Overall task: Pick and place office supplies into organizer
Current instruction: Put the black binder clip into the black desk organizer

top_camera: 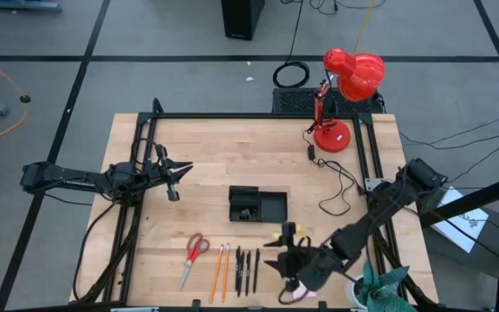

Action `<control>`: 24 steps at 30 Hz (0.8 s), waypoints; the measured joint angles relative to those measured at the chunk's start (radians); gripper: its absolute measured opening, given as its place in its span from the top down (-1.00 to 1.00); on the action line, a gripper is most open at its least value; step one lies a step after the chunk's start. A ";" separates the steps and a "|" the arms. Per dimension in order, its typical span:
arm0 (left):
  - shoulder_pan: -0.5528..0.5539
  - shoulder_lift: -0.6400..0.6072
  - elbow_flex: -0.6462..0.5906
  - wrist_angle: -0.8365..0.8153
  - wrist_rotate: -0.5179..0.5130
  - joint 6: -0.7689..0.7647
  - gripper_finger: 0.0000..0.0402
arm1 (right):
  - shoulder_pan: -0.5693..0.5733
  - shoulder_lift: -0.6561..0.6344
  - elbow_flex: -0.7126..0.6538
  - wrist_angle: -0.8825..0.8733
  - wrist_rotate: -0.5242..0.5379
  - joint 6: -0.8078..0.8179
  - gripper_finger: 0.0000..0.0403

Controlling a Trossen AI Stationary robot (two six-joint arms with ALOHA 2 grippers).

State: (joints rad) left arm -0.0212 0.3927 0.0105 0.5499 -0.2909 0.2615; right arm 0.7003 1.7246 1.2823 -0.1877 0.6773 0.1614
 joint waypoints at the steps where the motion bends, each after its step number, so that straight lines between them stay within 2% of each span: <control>1: 0.000 0.000 0.000 0.000 0.000 0.000 0.76 | 0.009 -0.001 0.004 -0.018 0.000 0.025 -0.06; 6: 0.000 0.000 0.000 0.000 0.000 -0.005 0.76 | 0.047 0.005 0.005 -0.131 -0.038 0.160 -0.05; 11: 0.000 0.000 0.000 0.000 0.000 -0.008 0.76 | 0.060 0.057 -0.002 -0.167 -0.135 0.261 -0.02; 24: 0.000 0.000 0.000 -0.009 0.000 -0.004 0.76 | 0.059 0.106 -0.002 -0.260 -0.130 0.371 -0.02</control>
State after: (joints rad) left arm -0.0212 0.3927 0.0105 0.5411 -0.2905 0.2577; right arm 0.7593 1.8309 1.2800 -0.4481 0.5476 0.5321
